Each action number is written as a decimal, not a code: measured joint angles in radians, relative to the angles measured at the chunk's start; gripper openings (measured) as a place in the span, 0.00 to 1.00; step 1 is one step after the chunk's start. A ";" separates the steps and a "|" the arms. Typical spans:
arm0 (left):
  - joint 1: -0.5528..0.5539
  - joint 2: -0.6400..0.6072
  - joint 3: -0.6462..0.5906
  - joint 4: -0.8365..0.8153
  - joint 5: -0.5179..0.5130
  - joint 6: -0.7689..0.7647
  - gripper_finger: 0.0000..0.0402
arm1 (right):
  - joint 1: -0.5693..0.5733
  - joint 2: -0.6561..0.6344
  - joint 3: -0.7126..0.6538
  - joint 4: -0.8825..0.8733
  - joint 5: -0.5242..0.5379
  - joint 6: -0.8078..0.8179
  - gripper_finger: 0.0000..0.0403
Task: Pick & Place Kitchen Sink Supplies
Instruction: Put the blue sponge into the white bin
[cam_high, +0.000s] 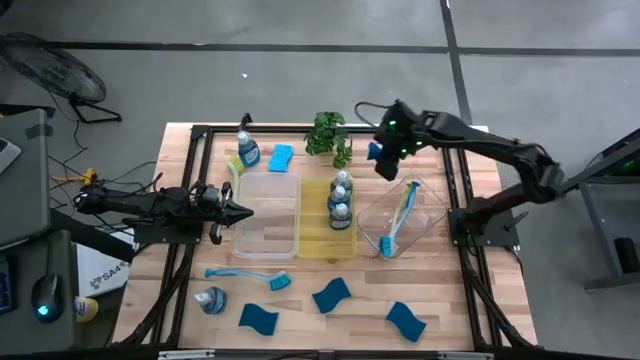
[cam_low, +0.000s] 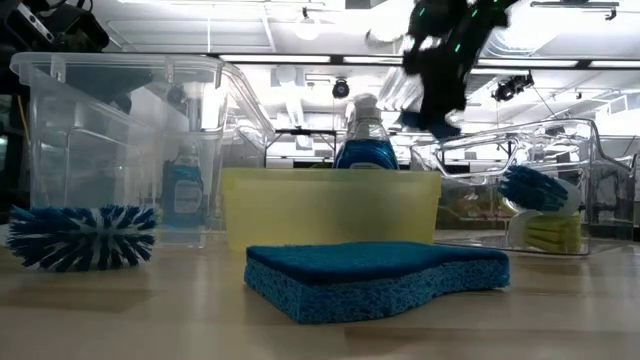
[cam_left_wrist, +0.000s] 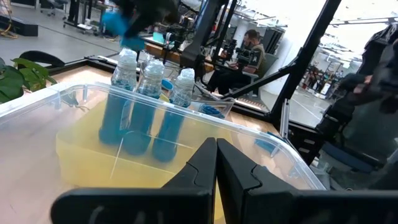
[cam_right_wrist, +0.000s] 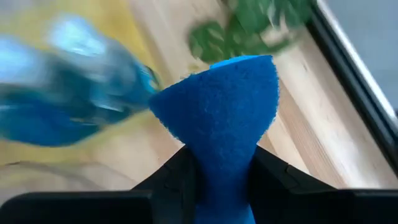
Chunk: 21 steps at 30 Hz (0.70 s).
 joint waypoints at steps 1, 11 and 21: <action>0.000 0.000 0.000 0.000 0.000 0.000 0.01 | 0.000 -0.030 0.000 0.001 -0.025 -0.007 0.26; 0.000 0.000 0.000 0.000 0.000 0.000 0.01 | 0.084 -0.243 0.001 0.006 -0.171 -0.047 0.26; 0.000 0.000 0.000 0.002 -0.019 0.000 0.01 | 0.243 -0.294 0.001 0.014 -0.138 0.115 0.26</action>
